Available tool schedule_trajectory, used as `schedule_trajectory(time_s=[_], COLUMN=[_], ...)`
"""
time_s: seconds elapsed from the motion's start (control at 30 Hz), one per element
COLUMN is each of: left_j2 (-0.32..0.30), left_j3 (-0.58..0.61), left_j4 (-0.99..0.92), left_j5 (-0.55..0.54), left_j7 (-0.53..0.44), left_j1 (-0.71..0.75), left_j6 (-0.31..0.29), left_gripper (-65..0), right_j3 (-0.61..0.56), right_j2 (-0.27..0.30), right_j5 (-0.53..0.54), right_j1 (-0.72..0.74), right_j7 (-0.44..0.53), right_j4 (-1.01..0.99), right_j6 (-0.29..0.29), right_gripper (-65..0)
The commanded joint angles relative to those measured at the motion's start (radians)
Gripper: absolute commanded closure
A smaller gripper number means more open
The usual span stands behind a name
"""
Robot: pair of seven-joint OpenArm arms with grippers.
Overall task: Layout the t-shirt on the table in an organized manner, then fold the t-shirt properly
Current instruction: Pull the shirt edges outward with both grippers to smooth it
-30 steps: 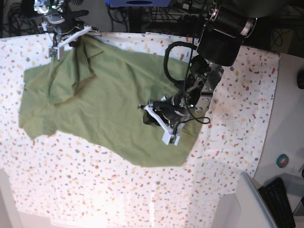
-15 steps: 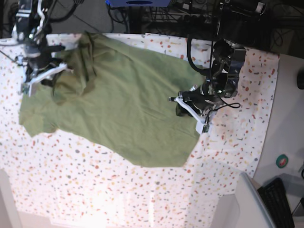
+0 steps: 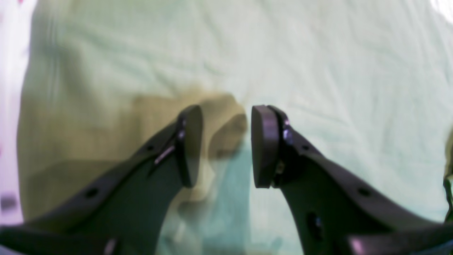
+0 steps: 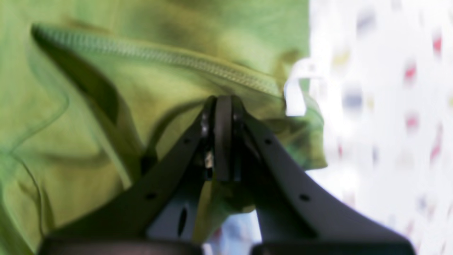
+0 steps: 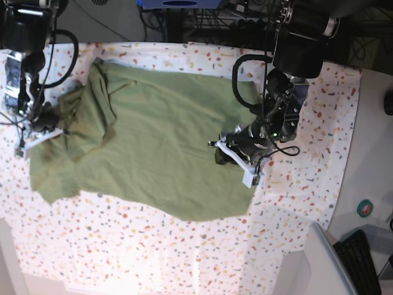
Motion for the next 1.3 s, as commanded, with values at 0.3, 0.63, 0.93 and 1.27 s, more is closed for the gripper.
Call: schedule_trajectory(time_s=[0.3,0.63,0.93,1.27], left_j2=[0.017,0.007,-0.053,-0.093], left_j3=[-0.001,-0.394,-0.549,-0.600], left_j4=[-0.161,0.344,0.583,0.557], left_j5=[0.006,0.004,0.003,-0.275], left_j7=[-0.004,0.178,0.239,0.237], left_j1=[-0.194,0.122,0.415,0.530], left_j6=[0.016,0.009,0.008,-0.124], left_gripper=[-22.9,-23.5,-42.5,-54.6], right_j3=[-0.139,-0.078,-0.389,-0.523], right_j2=[0.087,0.027,-0.011,-0.011], right_j5=[-0.004,-0.005,-0.005,-0.005], right_j1=[0.209,-0.153,-0.143,-0.018], right_j7=[0.110,-0.084,-0.111,-0.107], right_j4=[-0.148,0.582,0.590,0.393], right_j6=[0.000,-0.009,-0.164,-0.281], right_gripper=[0.0,-35.3,-33.2,-32.9])
